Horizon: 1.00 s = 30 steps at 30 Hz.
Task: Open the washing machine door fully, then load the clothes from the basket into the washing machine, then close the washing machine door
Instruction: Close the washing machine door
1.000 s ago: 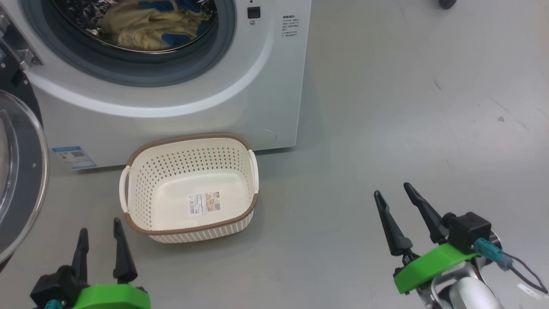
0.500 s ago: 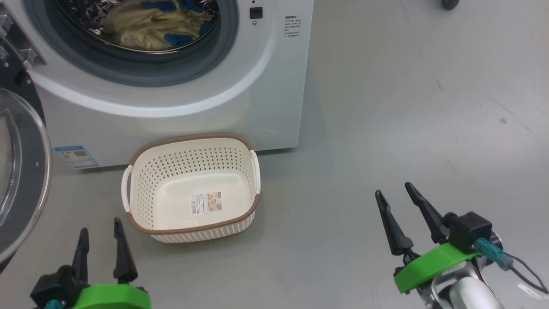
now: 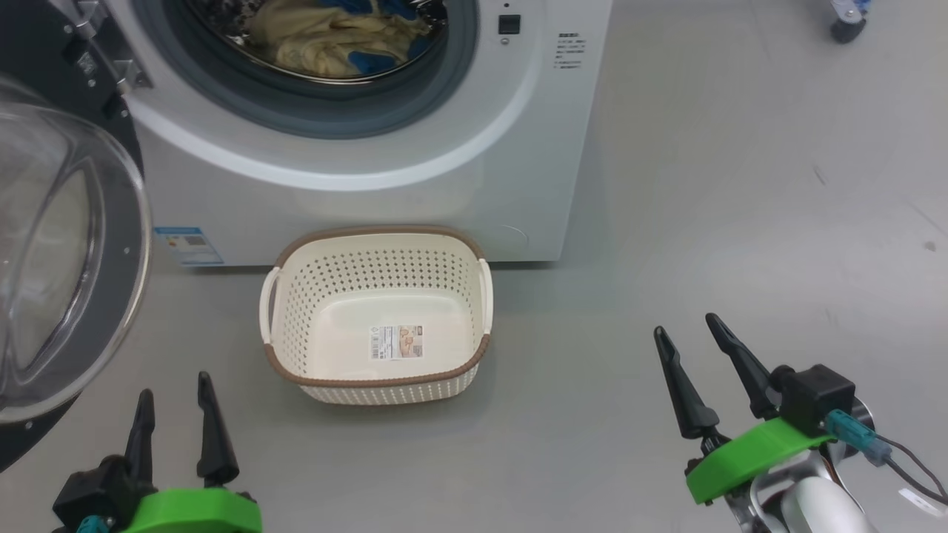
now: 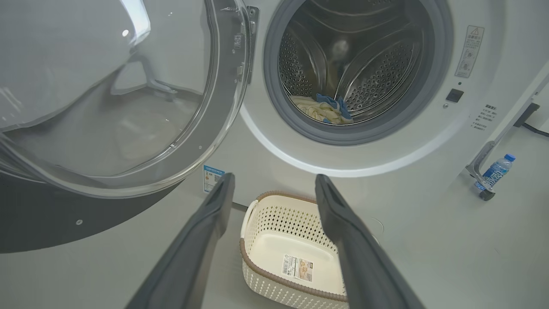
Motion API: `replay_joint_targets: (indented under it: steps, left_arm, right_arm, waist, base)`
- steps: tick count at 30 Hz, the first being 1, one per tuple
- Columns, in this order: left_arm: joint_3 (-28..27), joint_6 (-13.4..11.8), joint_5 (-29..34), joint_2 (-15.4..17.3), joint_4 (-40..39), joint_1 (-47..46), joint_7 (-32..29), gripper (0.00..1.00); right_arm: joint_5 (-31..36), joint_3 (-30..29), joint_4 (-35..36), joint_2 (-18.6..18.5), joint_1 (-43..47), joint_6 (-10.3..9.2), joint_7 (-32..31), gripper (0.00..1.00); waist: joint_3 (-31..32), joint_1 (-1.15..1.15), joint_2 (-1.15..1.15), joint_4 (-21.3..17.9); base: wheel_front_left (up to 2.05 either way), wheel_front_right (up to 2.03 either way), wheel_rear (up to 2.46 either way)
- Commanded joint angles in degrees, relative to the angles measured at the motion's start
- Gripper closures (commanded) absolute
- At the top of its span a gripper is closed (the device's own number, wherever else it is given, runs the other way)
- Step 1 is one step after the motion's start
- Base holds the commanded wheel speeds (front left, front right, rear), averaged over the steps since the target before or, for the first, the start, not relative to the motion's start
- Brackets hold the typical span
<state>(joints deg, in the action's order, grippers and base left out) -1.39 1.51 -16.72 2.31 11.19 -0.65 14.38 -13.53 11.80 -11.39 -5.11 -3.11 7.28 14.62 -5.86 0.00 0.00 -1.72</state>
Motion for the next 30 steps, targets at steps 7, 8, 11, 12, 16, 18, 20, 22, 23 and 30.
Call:
replay_joint_targets:
  steps: [7, 8, 11, 12, 16, 18, 20, 22, 23, 30]
  left_arm:
    - [-1.39, -0.71, -0.70, 0.56, -2.12, -0.41, 0.62, 0.00]
    - [-1.34, -0.74, -0.78, 0.56, -2.10, -0.33, 0.62, 0.00]
    - [-1.13, -0.83, -1.00, 0.56, -2.02, -0.20, 0.62, 0.00]
    - [-0.98, -0.86, -1.14, 0.56, -2.03, -0.17, 0.62, 0.00]
    - [-0.54, -1.23, -1.72, 0.56, -2.16, 0.01, 0.62, 0.00]
    - [-0.29, -1.37, -2.03, 0.56, -2.20, 0.07, 0.62, 0.00]
    - [-0.06, -1.58, -2.30, 0.56, -2.26, 0.17, 0.62, 0.00]
    - [0.07, -1.79, -2.55, 0.56, -2.31, 0.33, 0.62, 0.00]
    - [0.10, -1.87, -2.65, 0.56, -2.31, 0.40, 0.62, 0.00]
    - [0.24, -2.41, -3.17, 0.56, -2.63, 0.95, 0.62, 0.00]
  right_arm:
    - [0.46, 1.56, 1.96, -2.05, -1.99, 0.21, 0.38, 0.00]
    - [0.48, 1.65, 1.96, -2.19, -2.04, 0.21, 0.38, 0.00]
    - [0.48, 1.82, 1.91, -2.48, -2.17, 0.21, 0.38, 0.00]
    - [0.46, 1.88, 1.90, -2.61, -2.24, 0.21, 0.38, 0.00]
    - [0.44, 2.30, 1.85, -3.12, -2.37, 0.21, 0.38, 0.00]
    - [0.40, 2.44, 1.78, -3.40, -2.39, 0.21, 0.38, 0.00]
    - [0.39, 2.59, 1.77, -3.63, -2.37, 0.21, 0.38, 0.00]
    - [0.38, 2.68, 1.70, -3.86, -2.43, 0.21, 0.38, 0.00]
    - [0.36, 2.74, 1.71, -3.94, -2.46, 0.21, 0.38, 0.00]
    - [0.28, 3.28, 1.50, -4.33, -2.67, 0.21, 0.38, 0.00]
  waist:
    - [0.64, 0.00, 0.00, 7.69]
    - [0.68, 0.00, 0.00, 8.47]
    - [0.70, 0.00, 0.00, 9.99]
    - [0.69, 0.00, 0.00, 10.74]
    - [0.57, 0.00, 0.00, 13.74]
    - [0.48, 0.00, 0.00, 15.28]
    - [0.47, 0.00, 0.00, 16.81]
    - [0.44, 0.00, 0.00, 18.25]
    - [0.44, 0.00, 0.00, 18.95]
    - [0.81, 0.00, 0.00, 23.18]
  base:
    - [0.00, 0.00, 0.00]
    - [0.00, 0.00, 0.00]
    - [0.00, 0.00, 0.00]
    - [0.00, 0.00, 0.00]
    - [0.00, 0.00, 0.00]
    - [0.00, 0.00, 0.00]
    - [0.00, 0.00, 0.00]
    - [0.00, 0.00, 0.00]
    - [0.00, 0.00, 0.00]
    - [0.00, 0.00, 0.00]
